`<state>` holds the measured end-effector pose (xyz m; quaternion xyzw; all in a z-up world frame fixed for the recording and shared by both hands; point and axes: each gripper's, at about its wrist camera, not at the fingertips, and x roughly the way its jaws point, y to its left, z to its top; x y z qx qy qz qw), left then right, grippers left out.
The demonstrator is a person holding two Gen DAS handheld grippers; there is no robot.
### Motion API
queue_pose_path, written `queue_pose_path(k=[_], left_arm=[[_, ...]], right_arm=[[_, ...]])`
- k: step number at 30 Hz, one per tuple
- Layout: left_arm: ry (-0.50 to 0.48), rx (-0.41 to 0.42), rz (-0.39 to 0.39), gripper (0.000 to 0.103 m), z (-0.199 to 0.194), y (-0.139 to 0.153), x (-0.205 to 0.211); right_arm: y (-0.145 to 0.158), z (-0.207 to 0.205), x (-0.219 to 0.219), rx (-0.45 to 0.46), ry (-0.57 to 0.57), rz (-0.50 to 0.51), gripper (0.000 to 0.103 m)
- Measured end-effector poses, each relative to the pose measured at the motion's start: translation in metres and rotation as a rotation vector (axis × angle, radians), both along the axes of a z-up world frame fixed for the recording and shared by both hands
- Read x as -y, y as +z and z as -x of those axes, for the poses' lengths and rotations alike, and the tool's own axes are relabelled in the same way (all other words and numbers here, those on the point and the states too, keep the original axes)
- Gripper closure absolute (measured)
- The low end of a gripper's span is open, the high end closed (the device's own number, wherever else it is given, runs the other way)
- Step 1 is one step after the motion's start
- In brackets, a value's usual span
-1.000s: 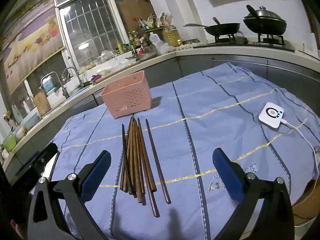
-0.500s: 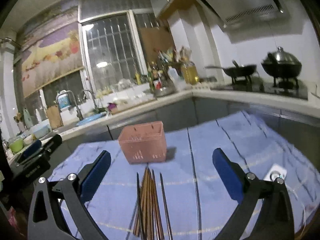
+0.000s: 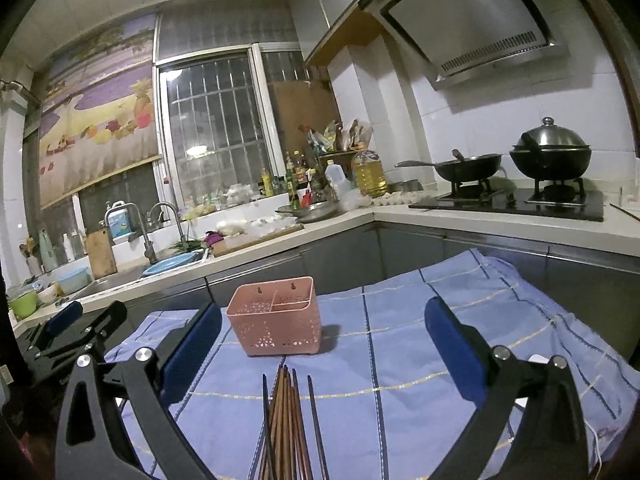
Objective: Organize utensils
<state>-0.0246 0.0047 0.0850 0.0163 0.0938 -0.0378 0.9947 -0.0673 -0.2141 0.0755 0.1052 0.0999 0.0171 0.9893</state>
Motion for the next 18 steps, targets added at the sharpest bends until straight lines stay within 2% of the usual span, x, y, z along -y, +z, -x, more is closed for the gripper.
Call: queue_pose_path(k=[7,18], left_arm=[[0.01,-0.034,0.023,0.006,-0.005,-0.006,-0.005],[0.076,-0.039,-0.013,0.006,-0.012,-0.016,-0.002]], right_arm=[[-0.005,0.0,-0.001,-0.008,0.007,0.003,0.003],[-0.008,0.001,-0.004,-0.003,0.003,0.029,0.01]])
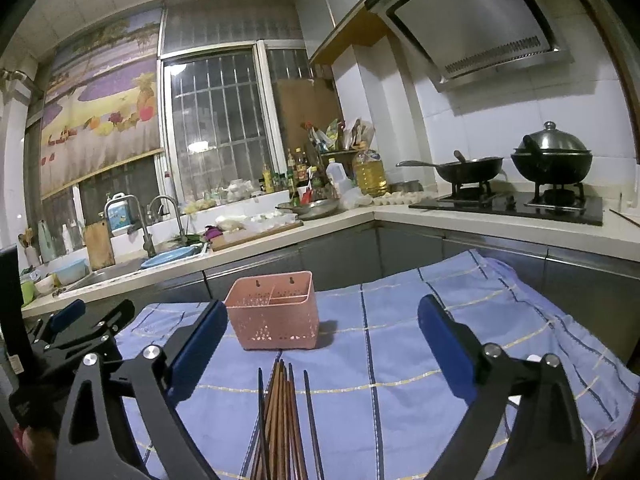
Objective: Organize utensils
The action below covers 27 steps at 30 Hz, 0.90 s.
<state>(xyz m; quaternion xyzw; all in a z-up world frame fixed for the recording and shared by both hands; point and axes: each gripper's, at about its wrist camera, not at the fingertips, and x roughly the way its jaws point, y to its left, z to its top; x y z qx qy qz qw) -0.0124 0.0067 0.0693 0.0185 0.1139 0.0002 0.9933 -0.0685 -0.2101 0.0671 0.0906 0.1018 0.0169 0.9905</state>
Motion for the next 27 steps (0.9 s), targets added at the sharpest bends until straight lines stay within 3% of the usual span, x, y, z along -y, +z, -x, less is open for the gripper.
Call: queue_pose_path(k=[8,27], left_arm=[[0.042,-0.033,-0.022,0.006,-0.009,-0.009,-0.006],[0.03,-0.066,-0.032,0.006,-0.015,-0.017,-0.005]], right_arm=[[-0.007,-0.006,-0.005,-0.033,0.012,0.004,0.013],[-0.014,-0.011,-0.004,-0.065,0.029,0.003,0.019]])
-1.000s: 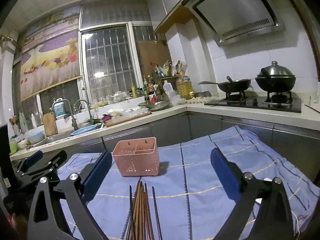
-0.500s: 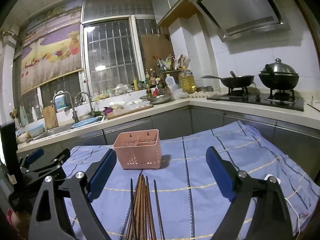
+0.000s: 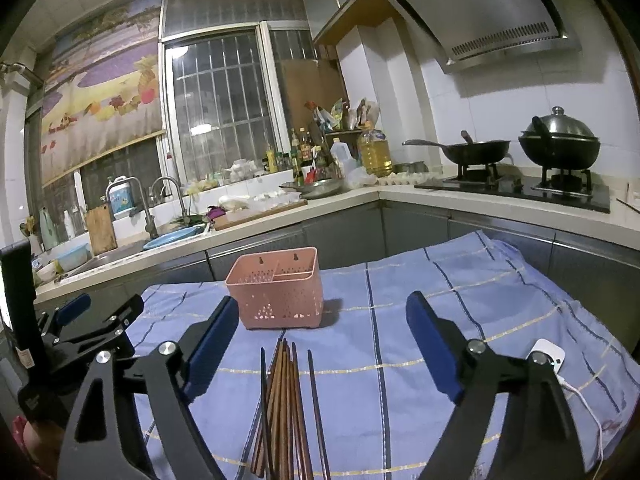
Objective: Organize utensils
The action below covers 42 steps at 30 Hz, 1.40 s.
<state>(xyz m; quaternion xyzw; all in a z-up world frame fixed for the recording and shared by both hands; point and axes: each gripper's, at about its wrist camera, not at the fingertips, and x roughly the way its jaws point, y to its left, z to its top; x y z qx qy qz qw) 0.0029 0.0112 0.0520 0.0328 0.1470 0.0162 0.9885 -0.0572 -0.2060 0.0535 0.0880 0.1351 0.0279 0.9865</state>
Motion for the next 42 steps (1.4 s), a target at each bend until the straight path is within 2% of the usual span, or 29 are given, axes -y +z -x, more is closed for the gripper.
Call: queue_pose_path(k=[28,33,38,42], left_arm=[[0.002,-0.027,-0.006,0.006,-0.006,-0.01,0.001],[-0.002,-0.047,-0.012,0.006,-0.013,-0.021,0.004],[-0.038,-0.101,0.007,0.006,-0.022,-0.033,0.005],[-0.117,-0.217,0.064,0.007,-0.033,-0.055,0.001]], right_arm=[[-0.015,-0.01,0.006,-0.037,0.011,-0.013,0.022],[-0.021,-0.014,0.008,-0.055,0.013,-0.017,0.023],[-0.035,-0.024,0.008,-0.106,0.029,0.003,0.034],[-0.066,-0.039,0.003,-0.22,0.058,0.067,0.049]])
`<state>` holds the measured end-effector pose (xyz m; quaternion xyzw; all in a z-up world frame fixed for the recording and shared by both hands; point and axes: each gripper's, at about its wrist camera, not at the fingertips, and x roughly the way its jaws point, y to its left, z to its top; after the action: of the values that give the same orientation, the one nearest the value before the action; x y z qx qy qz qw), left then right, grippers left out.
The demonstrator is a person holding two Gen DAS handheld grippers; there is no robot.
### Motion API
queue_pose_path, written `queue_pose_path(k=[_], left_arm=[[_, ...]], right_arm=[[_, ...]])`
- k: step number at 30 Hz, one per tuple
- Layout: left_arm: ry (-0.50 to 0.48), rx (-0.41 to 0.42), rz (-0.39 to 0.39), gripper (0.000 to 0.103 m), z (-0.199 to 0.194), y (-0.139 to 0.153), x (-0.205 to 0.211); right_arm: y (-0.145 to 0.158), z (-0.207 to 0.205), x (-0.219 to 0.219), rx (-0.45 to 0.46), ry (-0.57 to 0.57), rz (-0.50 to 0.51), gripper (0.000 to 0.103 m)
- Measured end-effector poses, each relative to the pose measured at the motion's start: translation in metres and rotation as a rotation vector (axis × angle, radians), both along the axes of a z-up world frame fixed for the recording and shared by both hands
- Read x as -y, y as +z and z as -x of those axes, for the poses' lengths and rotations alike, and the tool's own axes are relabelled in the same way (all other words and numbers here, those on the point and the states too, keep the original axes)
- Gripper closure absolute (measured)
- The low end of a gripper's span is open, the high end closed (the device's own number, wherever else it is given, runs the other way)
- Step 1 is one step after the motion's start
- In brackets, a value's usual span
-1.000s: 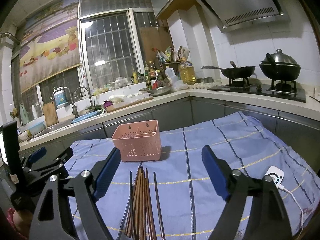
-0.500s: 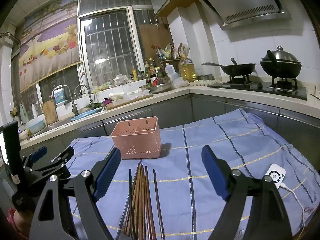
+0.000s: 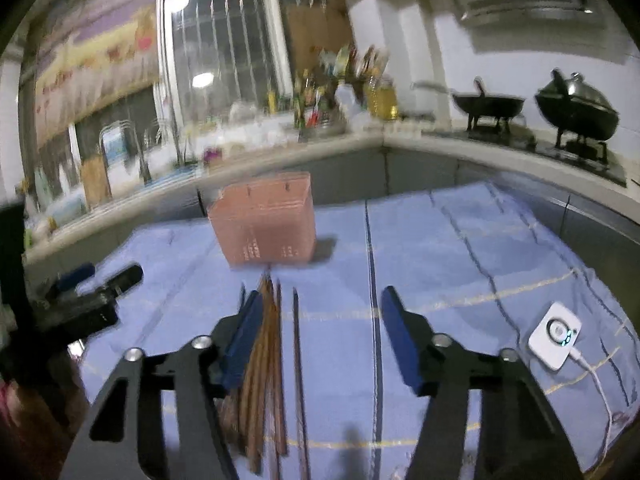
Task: Organize utensils
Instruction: 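Lower the right tool onto one chopstick and close while the left tool grasps another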
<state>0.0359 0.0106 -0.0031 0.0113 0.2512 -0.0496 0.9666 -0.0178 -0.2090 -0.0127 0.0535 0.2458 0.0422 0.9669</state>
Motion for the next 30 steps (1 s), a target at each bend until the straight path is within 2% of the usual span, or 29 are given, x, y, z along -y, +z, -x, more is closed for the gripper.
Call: queue_pose_path(k=[2,4,7,11,15,18,22,30], left_arm=[[-0.052,-0.084,0.033,0.016,-0.008,-0.015,0.001],[-0.11,-0.169,0.065,0.027,-0.018,-0.032,0.006],[-0.158,-0.268,0.076,0.036,-0.032,-0.055,0.017],[-0.199,-0.334,0.098,0.041,-0.048,-0.073,0.03],[-0.191,-0.363,0.024,0.051,-0.062,-0.085,0.045],[-0.162,-0.38,0.03,0.051,-0.068,-0.089,0.041],[-0.124,-0.385,-0.008,0.051,-0.07,-0.09,0.033],[-0.125,-0.451,0.114,0.048,-0.089,-0.082,0.028]], right_arm=[[-0.02,-0.009,-0.002,-0.071,0.018,0.019,0.057],[-0.039,-0.019,-0.005,-0.144,0.043,0.025,0.06],[-0.063,-0.028,-0.012,-0.221,0.082,0.048,0.062],[-0.083,-0.032,-0.023,-0.276,0.12,0.093,0.062],[-0.093,-0.034,-0.024,-0.289,0.117,0.136,0.062],[-0.095,-0.037,-0.02,-0.295,0.094,0.174,0.062],[-0.097,-0.04,-0.013,-0.307,0.104,0.116,0.062],[-0.086,-0.046,-0.022,-0.277,0.151,0.085,0.062]])
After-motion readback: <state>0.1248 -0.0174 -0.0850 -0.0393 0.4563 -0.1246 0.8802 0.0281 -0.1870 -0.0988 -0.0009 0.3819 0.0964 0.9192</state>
